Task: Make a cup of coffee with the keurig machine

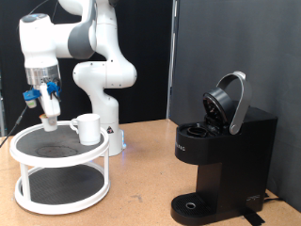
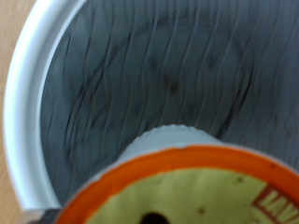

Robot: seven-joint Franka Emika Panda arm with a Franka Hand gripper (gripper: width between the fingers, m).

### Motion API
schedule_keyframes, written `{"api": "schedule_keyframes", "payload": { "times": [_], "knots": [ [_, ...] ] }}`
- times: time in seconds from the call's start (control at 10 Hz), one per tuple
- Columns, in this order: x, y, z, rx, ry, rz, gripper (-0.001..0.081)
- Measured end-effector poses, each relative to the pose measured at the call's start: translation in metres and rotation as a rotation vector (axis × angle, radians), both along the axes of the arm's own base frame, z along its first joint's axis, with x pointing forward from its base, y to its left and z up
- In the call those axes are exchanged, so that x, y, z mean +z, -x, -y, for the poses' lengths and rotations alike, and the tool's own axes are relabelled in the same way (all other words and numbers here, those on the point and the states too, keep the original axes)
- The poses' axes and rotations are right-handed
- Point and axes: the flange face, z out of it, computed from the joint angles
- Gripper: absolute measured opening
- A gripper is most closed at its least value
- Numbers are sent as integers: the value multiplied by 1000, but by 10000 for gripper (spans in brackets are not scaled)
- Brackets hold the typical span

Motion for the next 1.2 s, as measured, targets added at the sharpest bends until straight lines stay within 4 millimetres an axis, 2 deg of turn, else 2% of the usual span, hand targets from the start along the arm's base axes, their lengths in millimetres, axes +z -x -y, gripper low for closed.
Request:
{"api": "schedule_keyframes", "payload": {
  "times": [0.2,0.4,0.6,0.7,0.9,1.2],
  "knots": [
    [19,-16,-20,-35,-142,42,336],
    [29,-32,-46,-82,-280,84,336],
    [35,-45,-66,-180,-281,90,336],
    [34,-45,-65,-159,-282,91,336],
    [34,-47,-73,-218,-423,105,336],
    [46,-69,-110,-316,-645,149,336]
  ]
}}
